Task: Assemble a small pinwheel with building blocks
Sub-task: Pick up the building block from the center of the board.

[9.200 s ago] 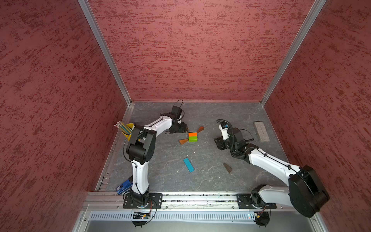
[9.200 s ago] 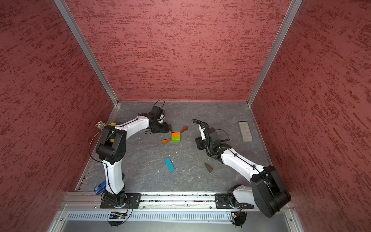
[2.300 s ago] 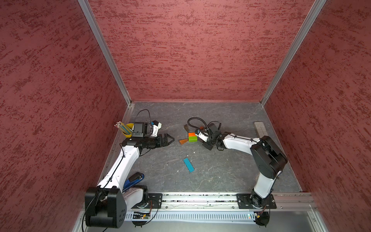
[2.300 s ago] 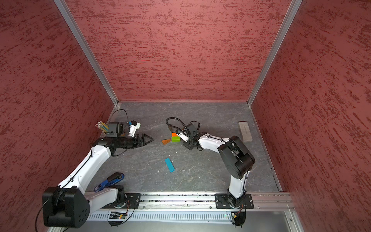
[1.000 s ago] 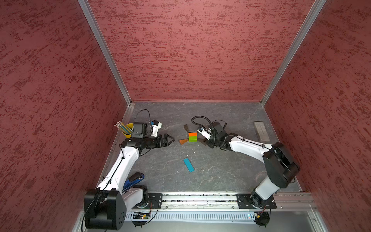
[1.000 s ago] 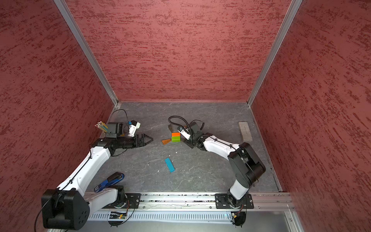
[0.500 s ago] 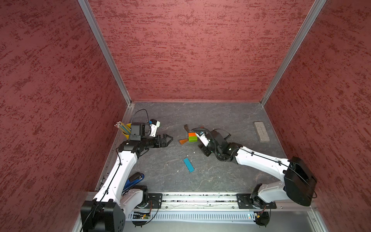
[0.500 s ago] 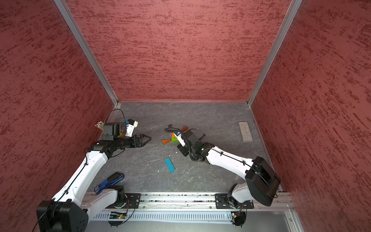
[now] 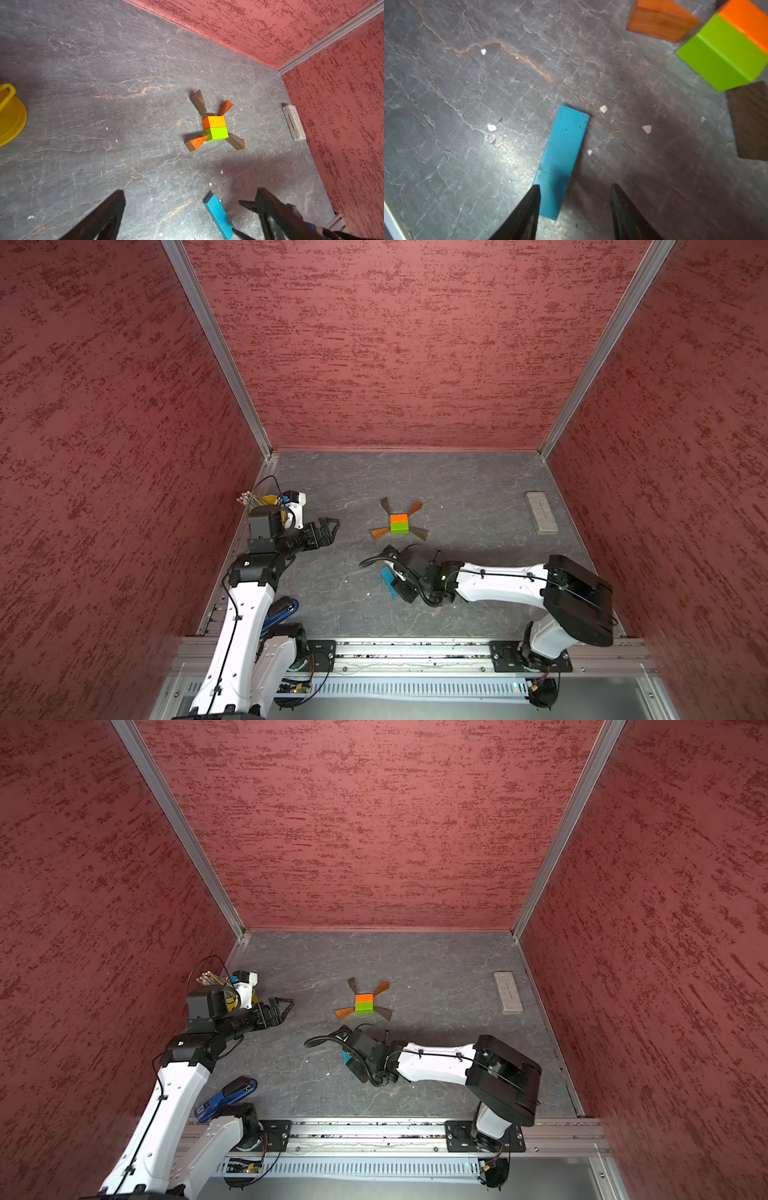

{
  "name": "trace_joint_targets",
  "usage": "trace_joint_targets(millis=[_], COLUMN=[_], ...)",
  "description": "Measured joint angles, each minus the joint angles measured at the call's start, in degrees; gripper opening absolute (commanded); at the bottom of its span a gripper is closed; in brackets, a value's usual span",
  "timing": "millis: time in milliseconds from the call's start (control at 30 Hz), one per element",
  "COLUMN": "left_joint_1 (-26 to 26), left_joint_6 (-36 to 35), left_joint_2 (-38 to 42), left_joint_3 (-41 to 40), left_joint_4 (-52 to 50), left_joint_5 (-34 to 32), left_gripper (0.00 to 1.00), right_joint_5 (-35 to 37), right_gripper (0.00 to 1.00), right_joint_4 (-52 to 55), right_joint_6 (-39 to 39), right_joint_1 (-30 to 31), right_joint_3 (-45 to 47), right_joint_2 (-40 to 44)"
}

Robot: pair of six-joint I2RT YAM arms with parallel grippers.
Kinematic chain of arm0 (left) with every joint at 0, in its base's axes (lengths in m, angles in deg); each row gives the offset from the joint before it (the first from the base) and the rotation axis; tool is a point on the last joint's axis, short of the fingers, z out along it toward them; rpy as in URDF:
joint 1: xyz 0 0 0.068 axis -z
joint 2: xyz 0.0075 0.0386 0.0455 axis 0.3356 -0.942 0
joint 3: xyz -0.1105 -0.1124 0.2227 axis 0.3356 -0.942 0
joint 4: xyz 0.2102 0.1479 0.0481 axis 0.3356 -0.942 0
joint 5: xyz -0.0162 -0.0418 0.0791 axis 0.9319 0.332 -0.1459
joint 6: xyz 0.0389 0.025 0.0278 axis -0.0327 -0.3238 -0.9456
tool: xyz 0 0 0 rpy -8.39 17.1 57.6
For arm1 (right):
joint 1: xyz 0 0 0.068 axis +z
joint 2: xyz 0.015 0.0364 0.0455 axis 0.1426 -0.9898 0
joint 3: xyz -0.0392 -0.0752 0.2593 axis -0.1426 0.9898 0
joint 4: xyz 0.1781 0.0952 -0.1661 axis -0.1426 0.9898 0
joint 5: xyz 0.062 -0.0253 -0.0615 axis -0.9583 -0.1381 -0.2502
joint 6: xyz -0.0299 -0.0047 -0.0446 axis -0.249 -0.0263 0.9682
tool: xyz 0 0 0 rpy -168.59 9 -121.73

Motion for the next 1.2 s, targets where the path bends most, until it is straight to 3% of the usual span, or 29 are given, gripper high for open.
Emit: trace_joint_targets(millis=[433,733,867,1033,1200], left_joint_1=[-0.26,-0.9,-1.14,-1.18,-1.11], left_joint_6=[0.81,0.87,1.11,1.9,4.2], left_joint_2=[0.07,0.07,0.13,0.87,2.14], left_joint_3=[-0.59,-0.61,-0.66,-0.85,-2.38], left_joint_4=[0.22,0.55,1.01,1.92,3.23], left_joint_5=[0.33,1.01,1.55,2.29,4.22], left_gripper=[1.0,1.0,1.0,1.0,1.0], right_joint_5=[0.04,0.04,0.33,2.38,5.29], right_gripper=[0.5,0.37,0.26,0.19,0.18], right_joint_4=[0.63,1.9,2.93,6.08,9.07], right_joint_6=[-3.23,-5.99,-7.98,-14.01,-25.35], right_joint_1=[0.98,1.2,1.68,1.84,1.84], right_joint_3=[-3.8,-5.07,-6.82,-8.68,-8.9], right_joint_2=[-5.27,-7.39,-8.5,-8.98,-8.85])
